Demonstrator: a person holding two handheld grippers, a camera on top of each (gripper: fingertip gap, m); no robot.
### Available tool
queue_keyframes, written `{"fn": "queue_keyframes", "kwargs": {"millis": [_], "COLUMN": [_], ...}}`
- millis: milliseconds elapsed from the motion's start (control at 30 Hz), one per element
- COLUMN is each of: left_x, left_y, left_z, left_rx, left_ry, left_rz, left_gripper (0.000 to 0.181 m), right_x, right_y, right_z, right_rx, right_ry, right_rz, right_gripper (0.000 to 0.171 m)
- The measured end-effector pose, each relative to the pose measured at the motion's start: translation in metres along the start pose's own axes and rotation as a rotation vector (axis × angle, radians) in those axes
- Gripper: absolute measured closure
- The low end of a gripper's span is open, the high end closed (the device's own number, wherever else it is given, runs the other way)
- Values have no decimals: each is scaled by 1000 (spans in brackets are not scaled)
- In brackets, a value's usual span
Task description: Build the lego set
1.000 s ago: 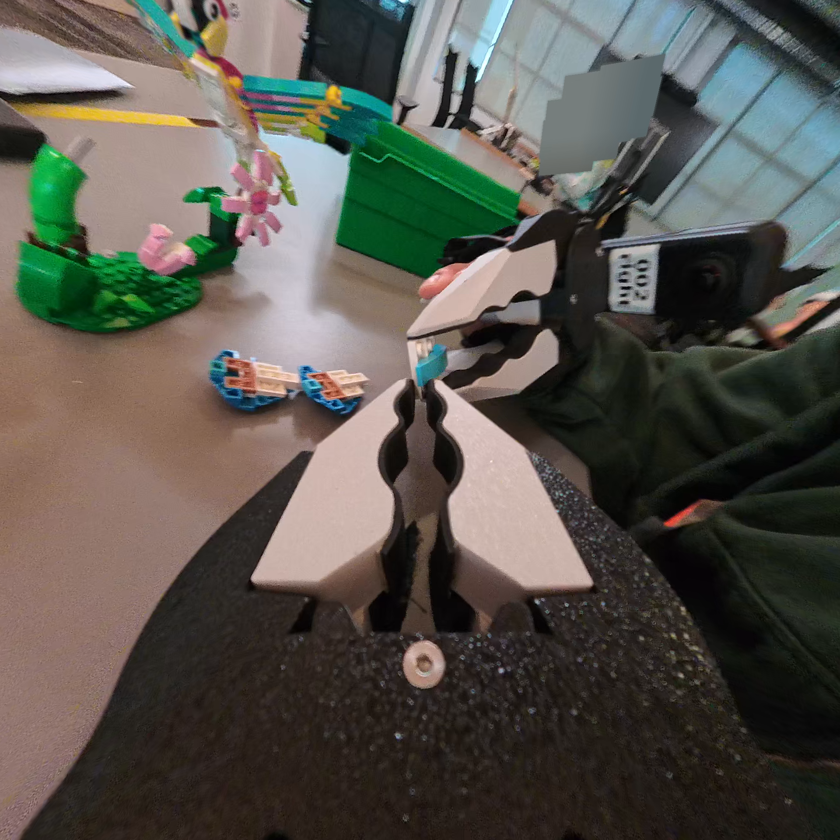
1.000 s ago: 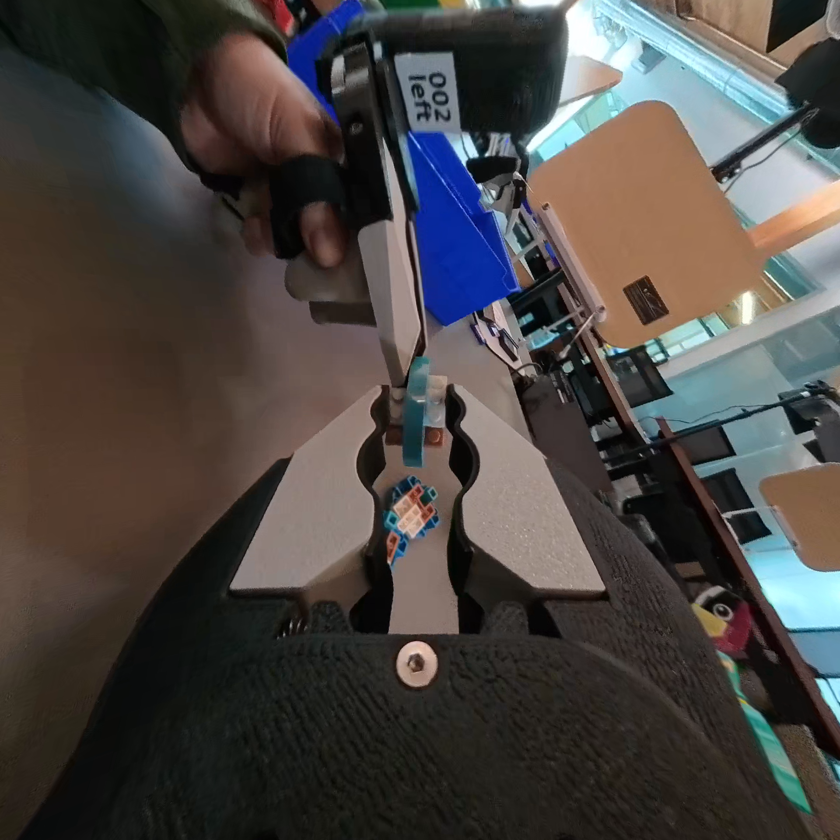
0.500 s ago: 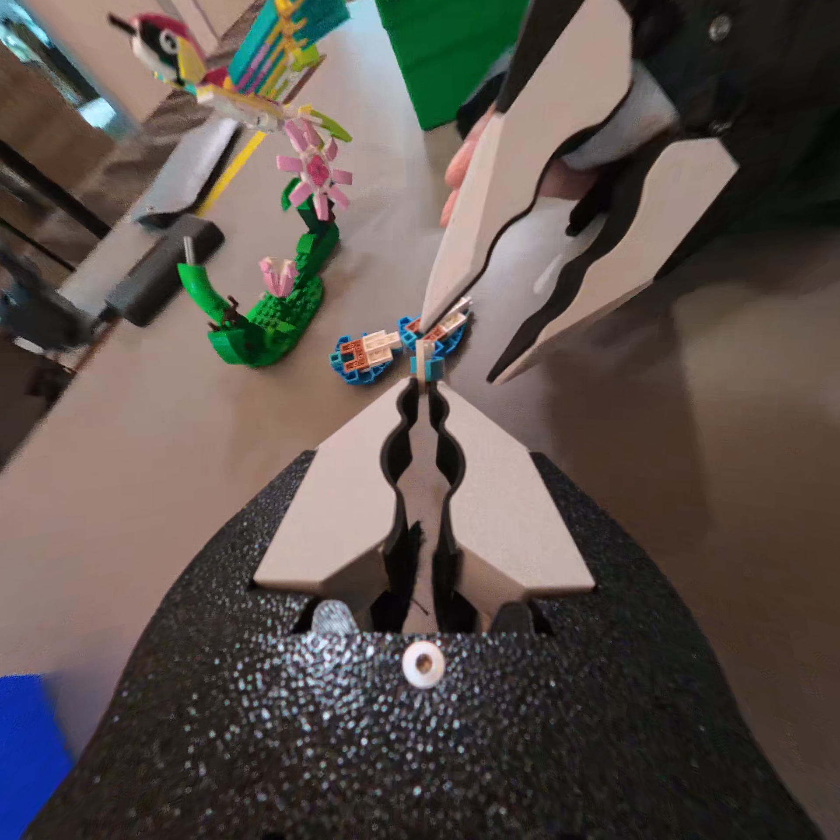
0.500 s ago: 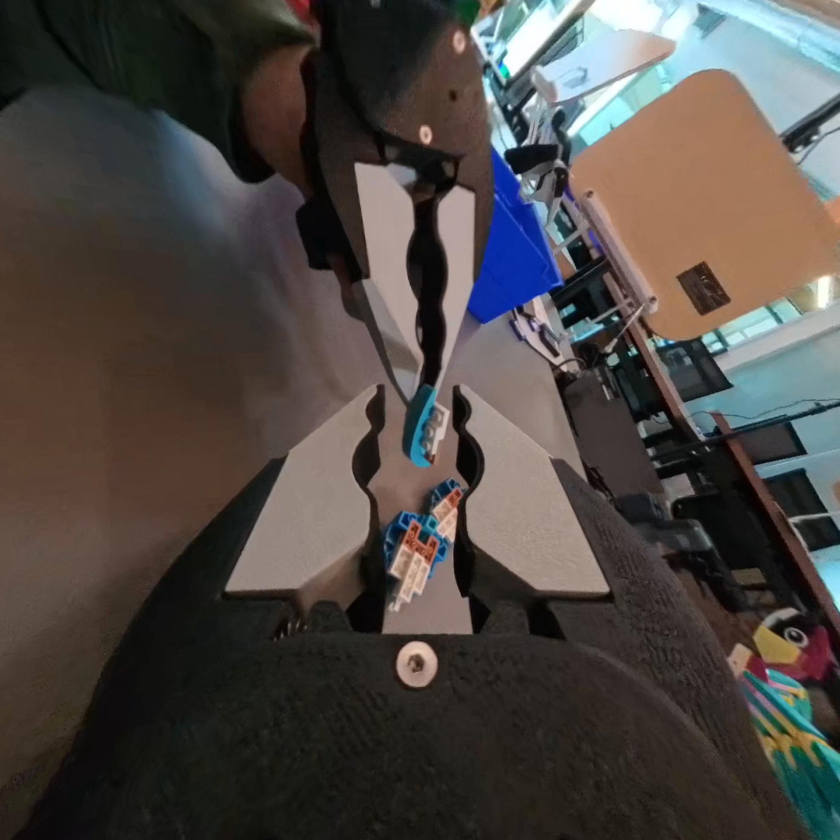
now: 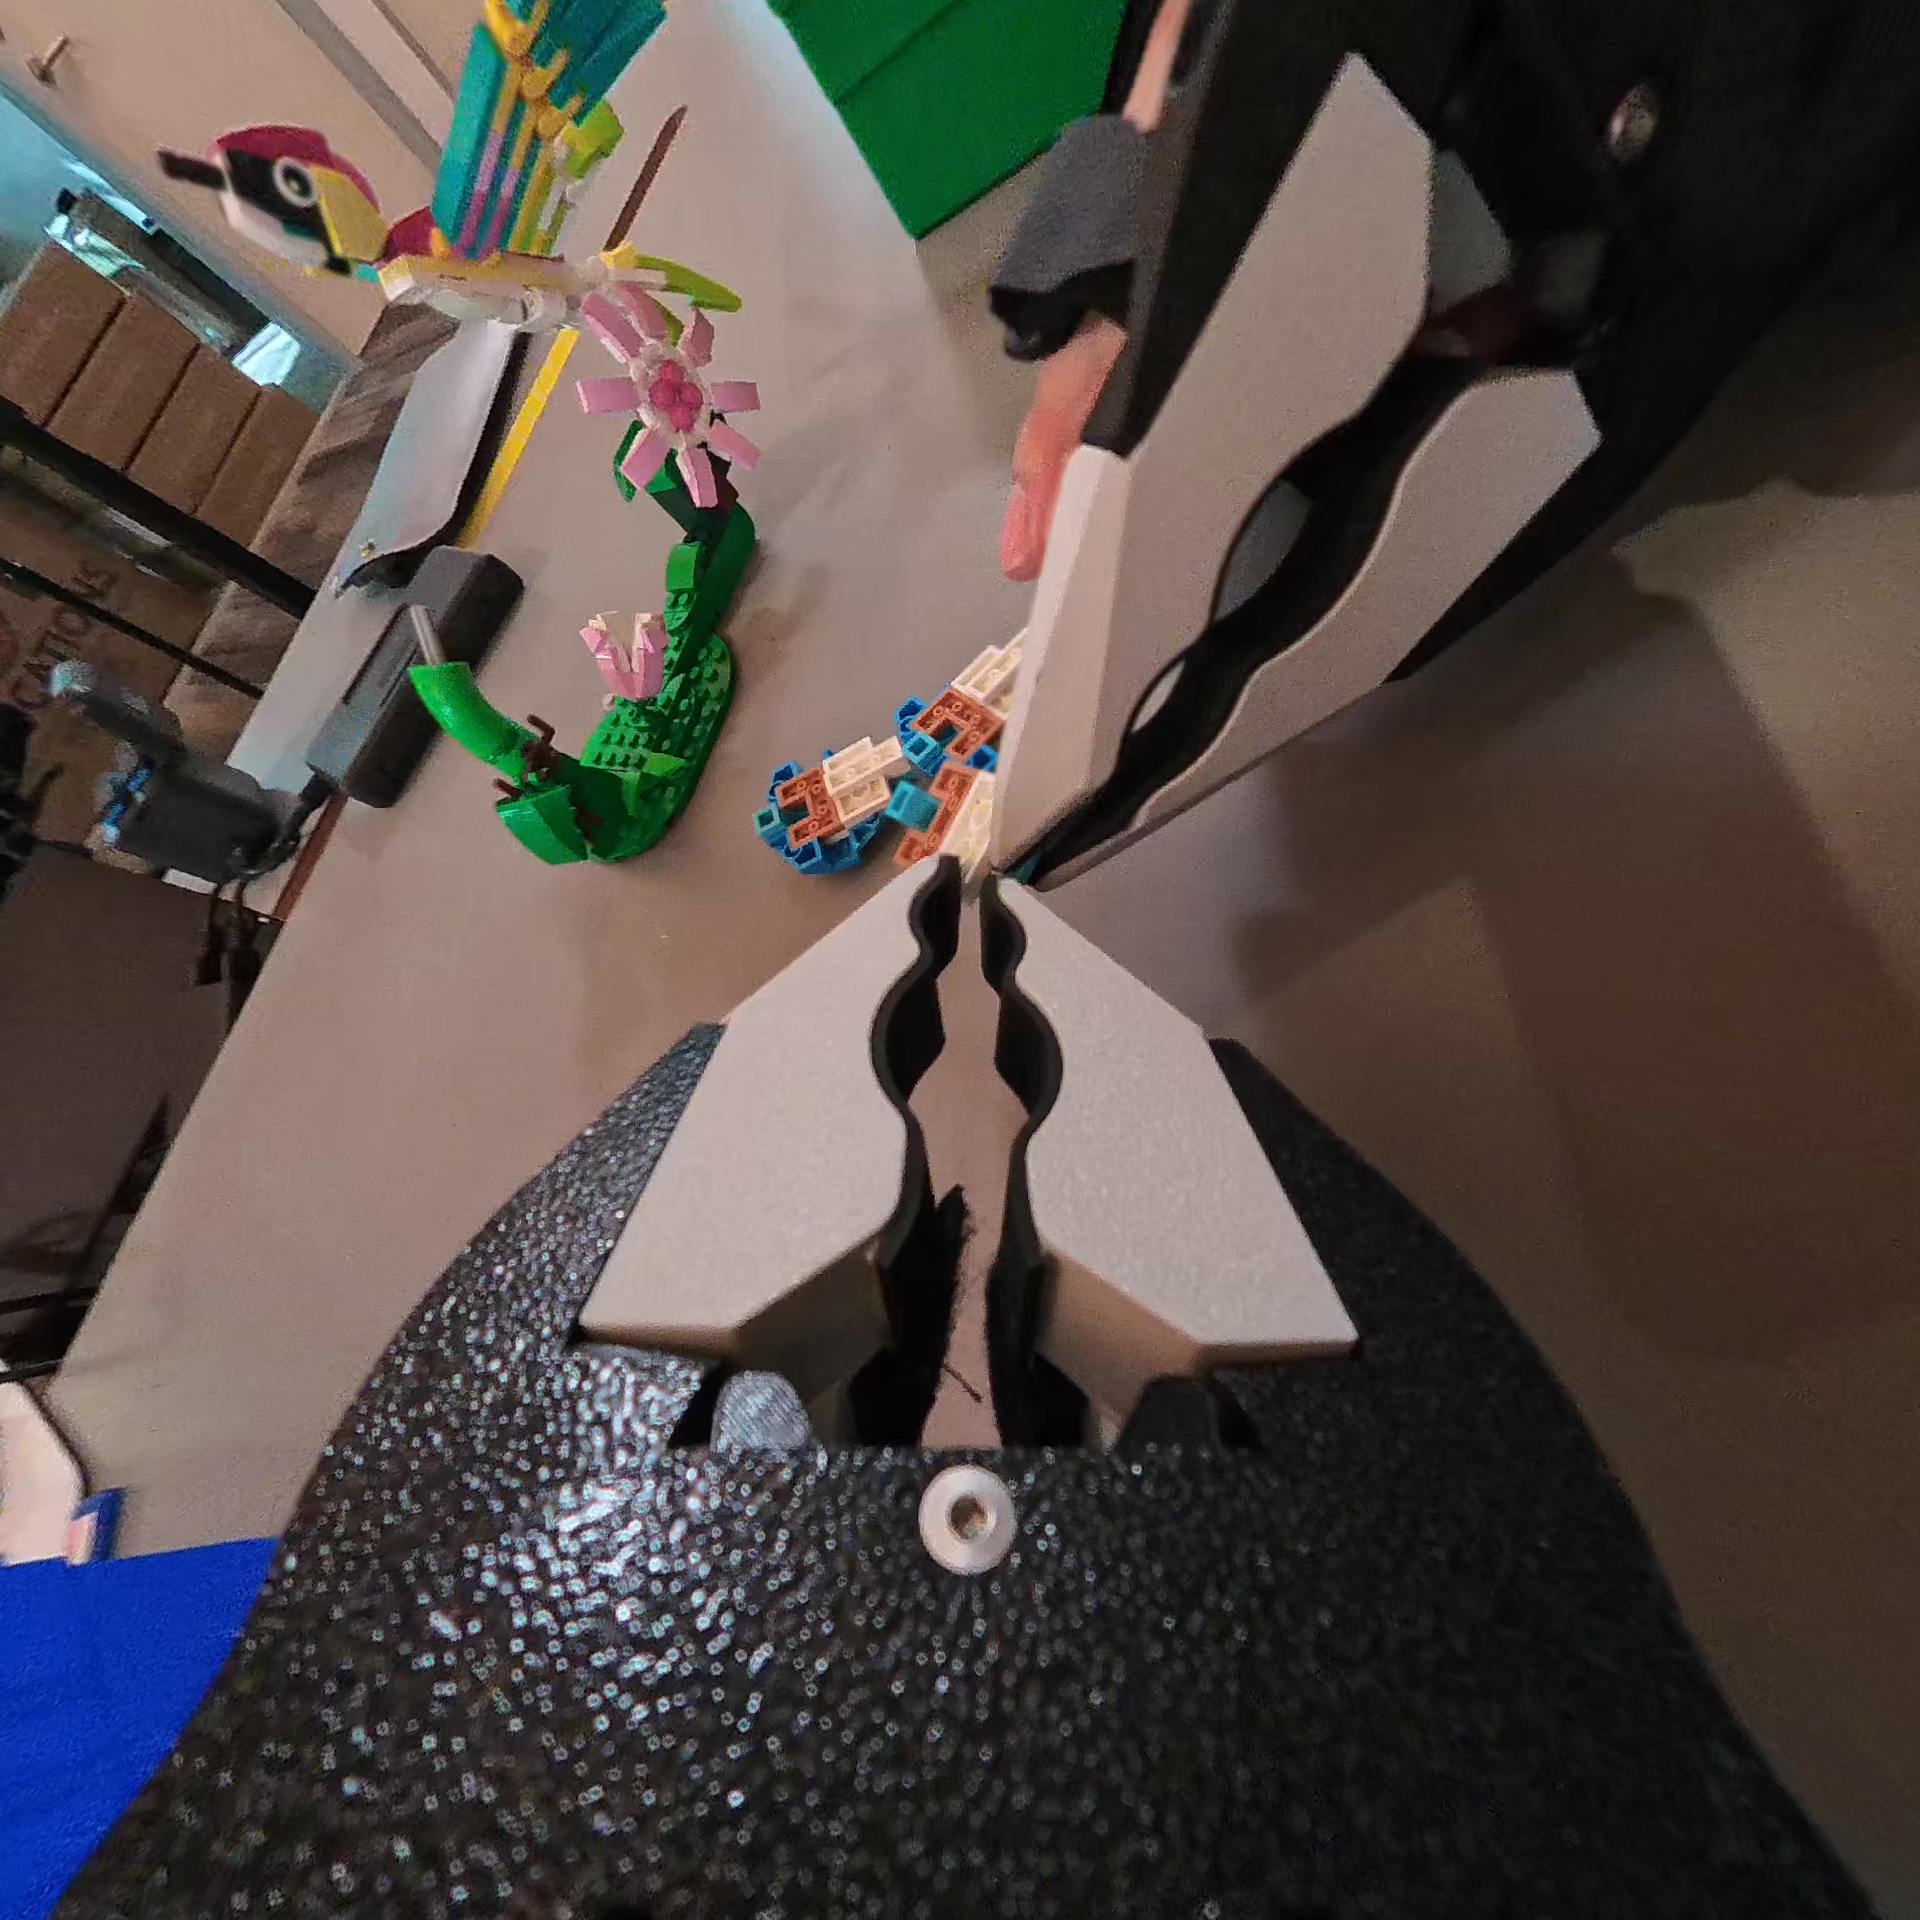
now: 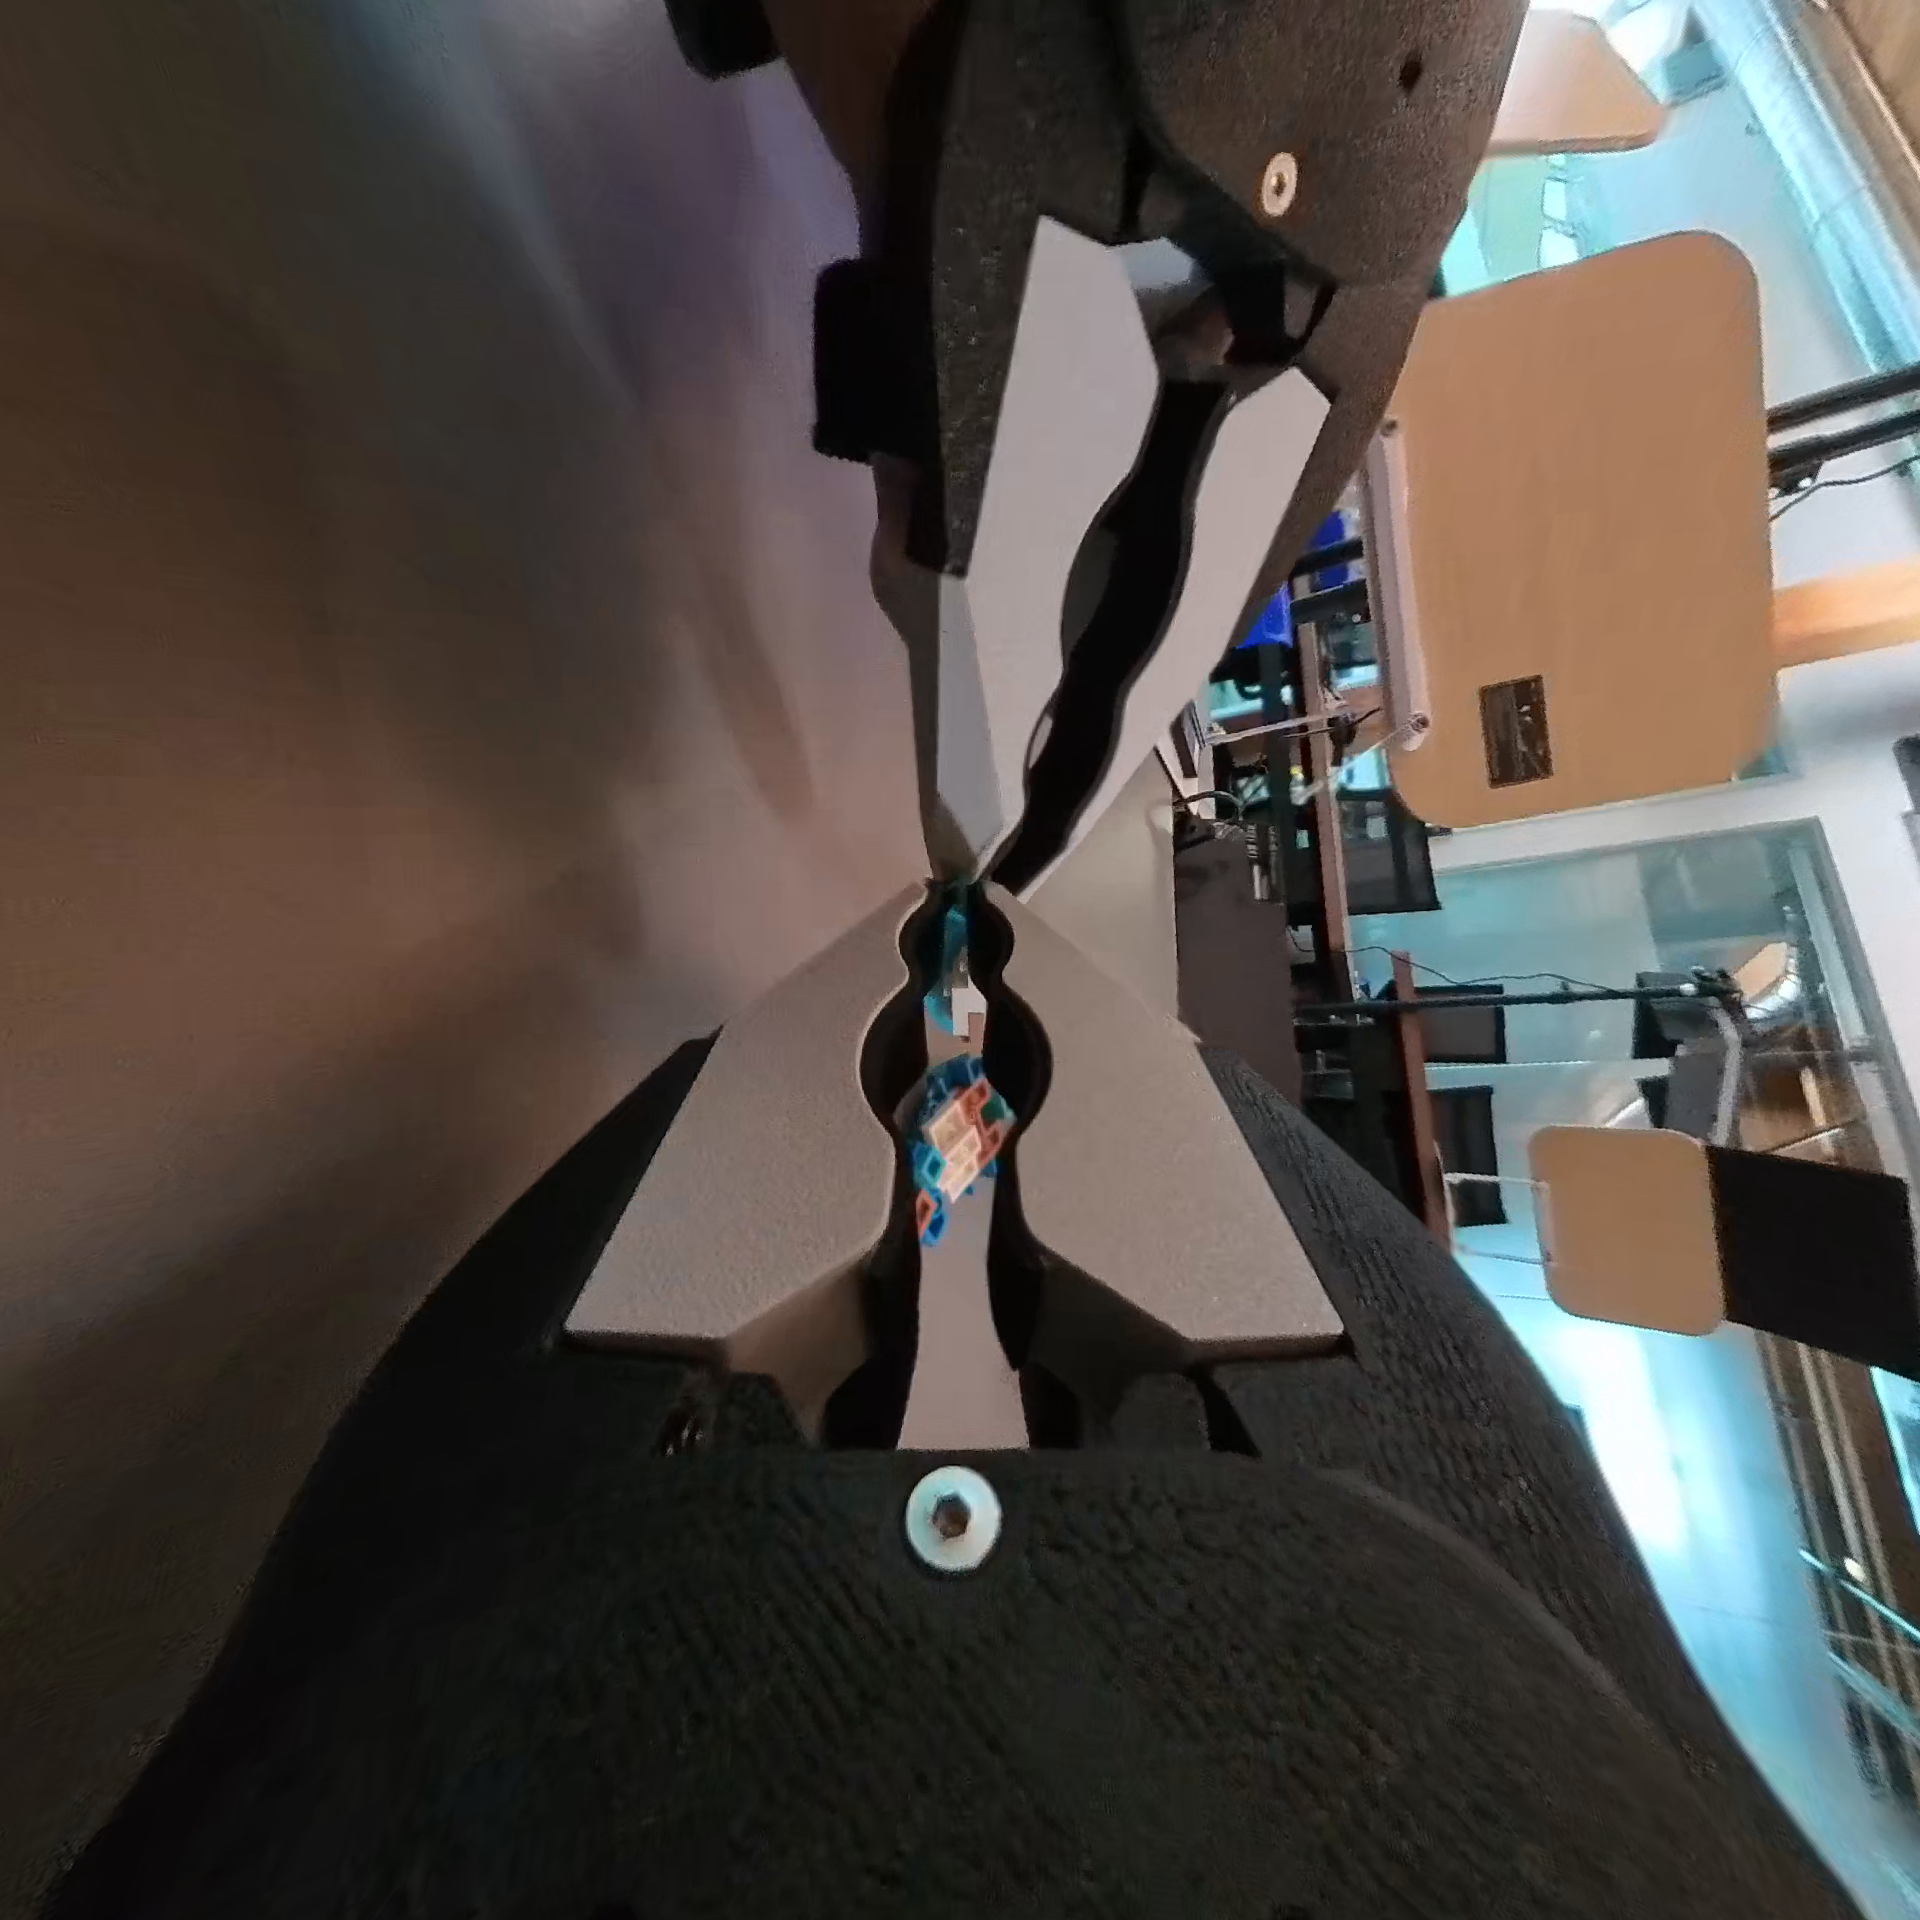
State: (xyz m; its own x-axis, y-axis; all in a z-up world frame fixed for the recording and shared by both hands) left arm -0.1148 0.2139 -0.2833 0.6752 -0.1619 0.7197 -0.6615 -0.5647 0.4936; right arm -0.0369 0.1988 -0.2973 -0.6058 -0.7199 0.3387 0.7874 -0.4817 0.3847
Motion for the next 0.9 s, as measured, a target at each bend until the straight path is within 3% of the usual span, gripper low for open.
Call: {"fn": "queue_keyframes", "kwargs": {"millis": [167, 300, 400, 433, 500, 633, 733, 833, 900], "left_x": [-5, -2, 8, 8, -4, -19, -27, -22, -24], "left_y": [1, 4, 30, 45, 56, 45, 36, 37, 37], "left_z": [-2, -2, -37, -52, -65, -69, -61, -60, -63], "left_rx": [-58, -26, 120, 152, 195, 120, -92, -269, -283], "left_ry": [90, 48, 165, 214, 268, 459, 694, 879, 948], "left_rz": [32, 42, 159, 198, 182, 148, 128, 238, 267], "left_gripper": [181, 181, 181, 181, 181, 181, 181, 180, 181], "right_x": [4, 4, -2, 1, 6, 4, 5, 10, 24], "right_y": [-5, -6, -18, -19, -16, -14, -10, -3, 6], "right_z": [-5, -4, -36, -39, -23, -16, -5, 4, 15], "right_rx": [-17, -43, 141, 124, 76, -60, -238, -350, -407], "right_ry": [138, 173, 261, 318, 183, 263, 372, 424, 315], "right_rz": [-56, -66, -122, -125, -60, -60, -69, -82, 23], "right_gripper": [170, 170, 170, 170, 170, 170, 170, 171, 170]}}
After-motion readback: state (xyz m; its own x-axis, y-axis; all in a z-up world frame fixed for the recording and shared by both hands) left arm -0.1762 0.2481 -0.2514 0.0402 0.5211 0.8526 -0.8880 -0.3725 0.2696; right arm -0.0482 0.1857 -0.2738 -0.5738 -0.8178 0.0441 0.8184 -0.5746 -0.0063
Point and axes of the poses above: each gripper's, where its closed fingertips meet, y back along the fingers, x out of its top, z = x × y across the jaws, the point moved 6 cm from there along y, back along the fingers, and after that the axes turned 4 degrees about x, right-handed, at the moved point
